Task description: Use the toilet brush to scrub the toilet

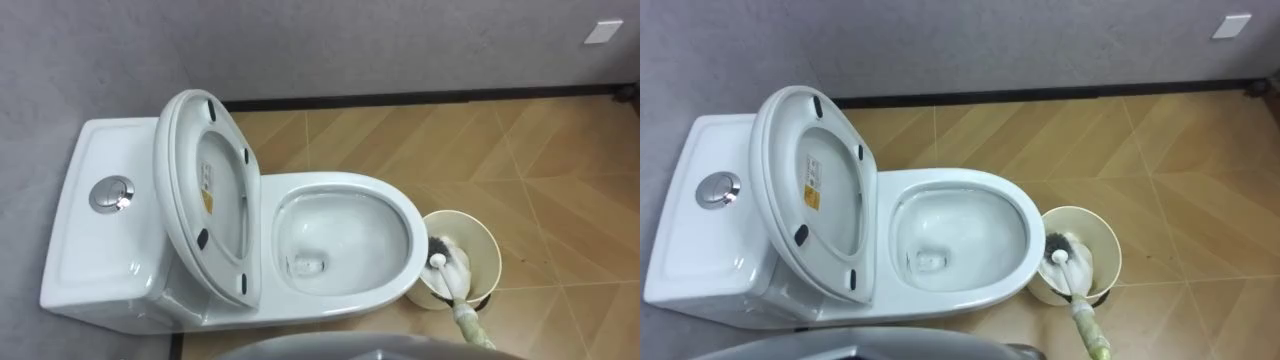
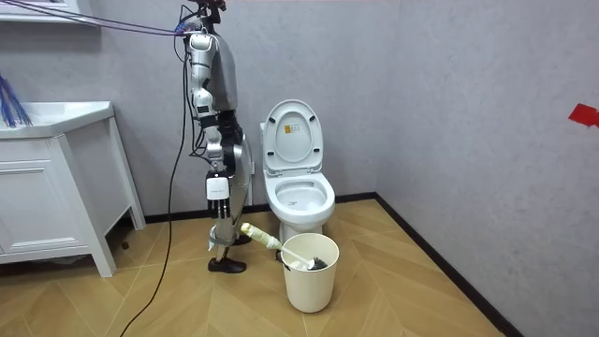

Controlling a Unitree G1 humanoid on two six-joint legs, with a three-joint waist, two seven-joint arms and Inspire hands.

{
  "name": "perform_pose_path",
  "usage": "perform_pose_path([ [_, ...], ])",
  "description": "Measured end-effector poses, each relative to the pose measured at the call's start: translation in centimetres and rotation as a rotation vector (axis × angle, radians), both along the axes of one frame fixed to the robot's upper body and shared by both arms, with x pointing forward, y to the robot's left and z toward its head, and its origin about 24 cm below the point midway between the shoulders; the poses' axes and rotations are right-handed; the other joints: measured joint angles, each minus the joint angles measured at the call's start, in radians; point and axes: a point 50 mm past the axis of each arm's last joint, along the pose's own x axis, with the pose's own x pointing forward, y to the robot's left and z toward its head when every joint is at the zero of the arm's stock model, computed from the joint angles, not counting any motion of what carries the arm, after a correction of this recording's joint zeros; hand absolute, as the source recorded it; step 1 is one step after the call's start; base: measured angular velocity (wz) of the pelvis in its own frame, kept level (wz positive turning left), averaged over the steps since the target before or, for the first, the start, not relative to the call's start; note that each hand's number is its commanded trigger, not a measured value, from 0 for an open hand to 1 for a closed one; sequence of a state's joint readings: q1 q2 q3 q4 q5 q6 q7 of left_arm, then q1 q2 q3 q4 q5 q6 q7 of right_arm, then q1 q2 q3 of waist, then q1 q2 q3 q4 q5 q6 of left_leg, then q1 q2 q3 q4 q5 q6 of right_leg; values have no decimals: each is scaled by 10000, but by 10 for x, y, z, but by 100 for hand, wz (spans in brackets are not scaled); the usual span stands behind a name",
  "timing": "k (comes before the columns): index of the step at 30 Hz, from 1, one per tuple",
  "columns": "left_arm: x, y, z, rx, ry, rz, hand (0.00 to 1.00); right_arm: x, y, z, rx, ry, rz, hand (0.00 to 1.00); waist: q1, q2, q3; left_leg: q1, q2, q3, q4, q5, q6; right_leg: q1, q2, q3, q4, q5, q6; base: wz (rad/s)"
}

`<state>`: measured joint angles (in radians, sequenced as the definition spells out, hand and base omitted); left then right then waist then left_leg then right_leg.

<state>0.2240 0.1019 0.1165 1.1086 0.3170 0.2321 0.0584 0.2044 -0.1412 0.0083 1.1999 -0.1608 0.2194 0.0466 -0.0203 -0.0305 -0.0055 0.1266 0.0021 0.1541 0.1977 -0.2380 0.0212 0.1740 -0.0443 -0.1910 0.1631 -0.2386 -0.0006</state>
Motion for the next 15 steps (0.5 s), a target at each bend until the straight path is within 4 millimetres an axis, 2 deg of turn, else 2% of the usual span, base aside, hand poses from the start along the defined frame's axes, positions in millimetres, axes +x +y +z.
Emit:
perform_pose_path([
  [5, -3, 1, 0, 41, 73, 55, 0, 4, -1, 0, -12, -146, -191, 0, -1, -25, 6, 39, -18, 0, 24, 1, 3, 10, -30, 7, 50, -33, 11, 0],
  [11, -6, 3, 1, 199, 57, 389, 0, -1, -3, 0, -130, -123, -911, 0, 14, 14, 19, 105, 4, 70, 6, 0, 1, 8, 12, 197, 65, -64, 8, -4],
  [15, -4, 7, 2, 350, -177, 762, 0, -11, -7, 1, -602, -103, -2773, 0, -4, 40, 26, 159, 15, 86, -77, -1, -2, 10, 35, 249, 83, -69, -1, -2],
])
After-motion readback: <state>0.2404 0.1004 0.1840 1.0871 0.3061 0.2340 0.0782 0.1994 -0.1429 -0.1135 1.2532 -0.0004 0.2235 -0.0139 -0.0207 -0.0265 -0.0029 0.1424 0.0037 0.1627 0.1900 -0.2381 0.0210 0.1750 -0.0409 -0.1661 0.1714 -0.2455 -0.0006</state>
